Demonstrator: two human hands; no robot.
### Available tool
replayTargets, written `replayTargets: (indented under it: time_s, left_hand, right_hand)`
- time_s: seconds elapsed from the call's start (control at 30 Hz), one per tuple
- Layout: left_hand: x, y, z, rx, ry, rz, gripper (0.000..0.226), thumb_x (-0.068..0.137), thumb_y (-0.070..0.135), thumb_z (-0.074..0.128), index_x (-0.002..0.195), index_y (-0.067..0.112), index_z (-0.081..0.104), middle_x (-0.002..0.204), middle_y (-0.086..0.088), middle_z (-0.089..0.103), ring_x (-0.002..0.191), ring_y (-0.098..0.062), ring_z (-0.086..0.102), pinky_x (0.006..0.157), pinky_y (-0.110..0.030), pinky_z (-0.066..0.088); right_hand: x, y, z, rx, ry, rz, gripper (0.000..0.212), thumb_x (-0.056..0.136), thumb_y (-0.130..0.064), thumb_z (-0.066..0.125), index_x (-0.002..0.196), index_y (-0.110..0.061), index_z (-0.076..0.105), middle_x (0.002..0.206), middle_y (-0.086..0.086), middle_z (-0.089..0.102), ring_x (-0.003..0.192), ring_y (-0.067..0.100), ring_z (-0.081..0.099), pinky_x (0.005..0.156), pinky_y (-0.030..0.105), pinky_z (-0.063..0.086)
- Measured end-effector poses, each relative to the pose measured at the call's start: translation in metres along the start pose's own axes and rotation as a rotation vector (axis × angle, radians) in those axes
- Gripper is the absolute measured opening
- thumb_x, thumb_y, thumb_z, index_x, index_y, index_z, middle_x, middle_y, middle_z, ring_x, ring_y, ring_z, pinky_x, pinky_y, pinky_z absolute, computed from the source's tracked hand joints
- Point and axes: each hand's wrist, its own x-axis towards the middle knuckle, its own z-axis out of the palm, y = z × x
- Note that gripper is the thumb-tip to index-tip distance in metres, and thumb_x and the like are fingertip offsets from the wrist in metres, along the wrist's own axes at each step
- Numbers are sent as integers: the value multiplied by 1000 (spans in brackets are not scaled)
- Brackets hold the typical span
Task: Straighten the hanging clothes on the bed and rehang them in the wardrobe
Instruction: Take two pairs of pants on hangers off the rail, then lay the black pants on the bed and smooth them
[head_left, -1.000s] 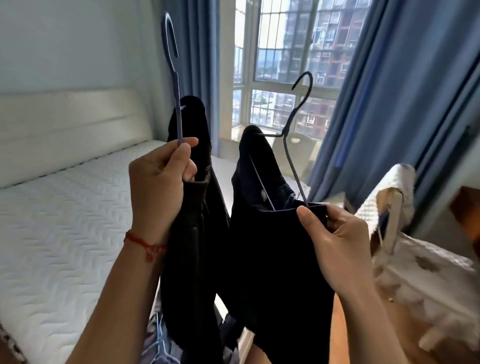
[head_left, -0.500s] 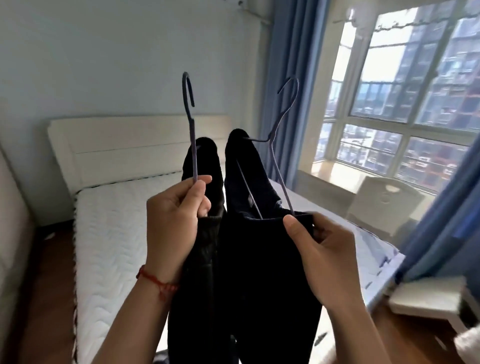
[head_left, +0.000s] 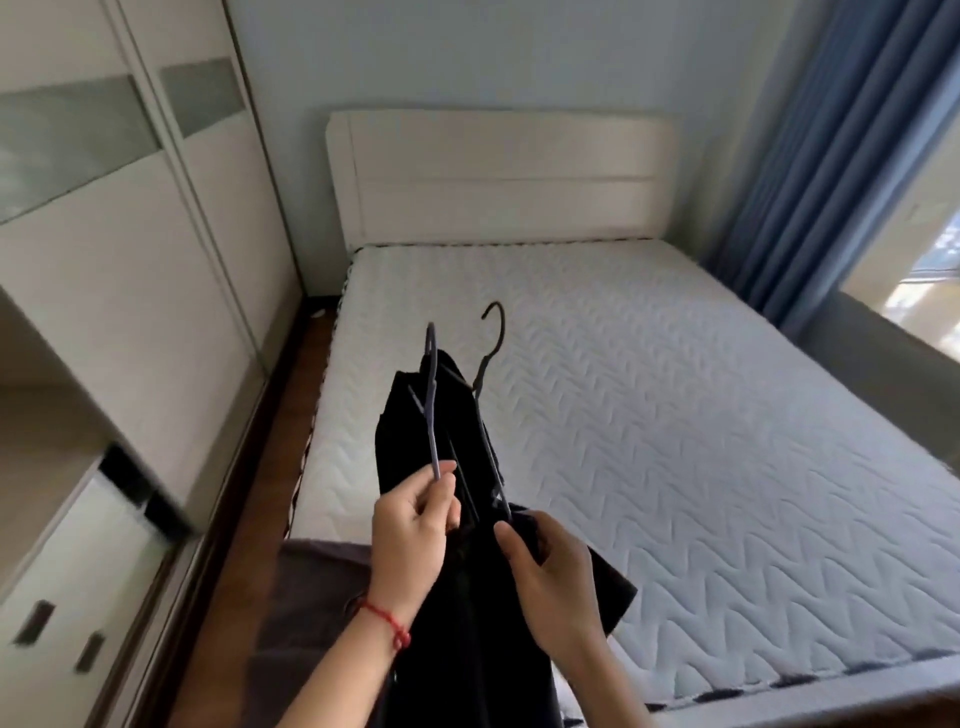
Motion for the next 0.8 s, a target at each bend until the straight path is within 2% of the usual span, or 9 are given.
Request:
replayTargets:
  time_s: [0.1, 0.2, 0.3, 0.4, 0.43, 0.5, 0.63, 0.73, 0.8]
  left_hand:
    - [3, -54, 15, 14, -36, -132, 16, 91, 8, 51, 86, 18, 63, 44, 9, 56, 45, 0, 48, 51, -7, 38]
    - [9, -111, 34, 77, -104, -275, 11, 91, 8, 53, 89, 10, 64, 44, 11, 57, 46, 0, 50, 59, -13, 42]
    - [17, -157, 57, 100, -200, -432, 12, 92, 12, 52, 95, 14, 63, 45, 11, 58, 49, 1, 51, 66, -21, 44]
    - [27, -193, 83, 99, -288, -567, 21, 93, 11, 48, 110, 6, 60, 49, 10, 59, 55, 2, 54, 64, -9, 44]
    - [30, -202, 93, 105, -329, -604, 23, 93, 10, 47, 113, 6, 59, 52, 9, 60, 59, 0, 55, 67, -9, 44]
    - [33, -221, 114, 126, -429, -663, 26, 94, 9, 45, 116, 6, 56, 61, 8, 61, 65, -4, 57, 72, -12, 45]
    - [27, -263, 160, 174, -579, -754, 29, 91, 2, 41, 117, 5, 55, 66, 7, 63, 63, 1, 58, 67, -5, 44]
    - [13, -296, 196, 205, -659, -813, 33, 90, -2, 40, 120, 2, 54, 70, 4, 64, 58, -1, 57, 71, -13, 48]
    - [6, -313, 217, 240, -682, -830, 34, 89, -1, 41, 120, 3, 55, 76, -1, 68, 50, 4, 57, 67, -11, 49]
  right_hand:
    - [18, 49, 10, -71, -43, 73, 5, 85, -28, 63, 82, -28, 67, 76, -5, 71, 71, 9, 66, 69, 30, 54]
    - [37, 97, 17, -142, -68, 163, 5, 85, -25, 63, 83, -22, 67, 73, -2, 71, 70, 10, 65, 69, 30, 53]
    - [52, 141, 17, -196, -63, 249, 8, 86, -21, 63, 80, -17, 65, 69, -4, 69, 69, 7, 62, 64, 20, 48]
    - [67, 180, 9, -241, -28, 331, 12, 86, -18, 63, 76, -24, 61, 64, -10, 66, 67, -3, 60, 58, 7, 41]
    - [72, 193, 5, -256, -17, 355, 11, 87, -19, 63, 78, -26, 61, 64, -12, 65, 67, -4, 59, 58, 6, 40]
    - [80, 220, -4, -296, -13, 424, 4, 89, -24, 60, 86, -22, 61, 65, -9, 65, 67, 1, 61, 59, 11, 42]
    - [93, 283, -22, -375, -51, 585, 17, 94, -30, 50, 101, -16, 54, 78, 0, 65, 78, 19, 61, 68, 33, 45]
    - [95, 327, -38, -446, -60, 705, 17, 95, -32, 45, 99, -15, 49, 83, 1, 62, 85, 25, 61, 71, 36, 46]
    - [94, 350, -50, -472, -55, 757, 14, 95, -30, 44, 97, -17, 48, 85, 0, 61, 88, 25, 61, 70, 36, 45]
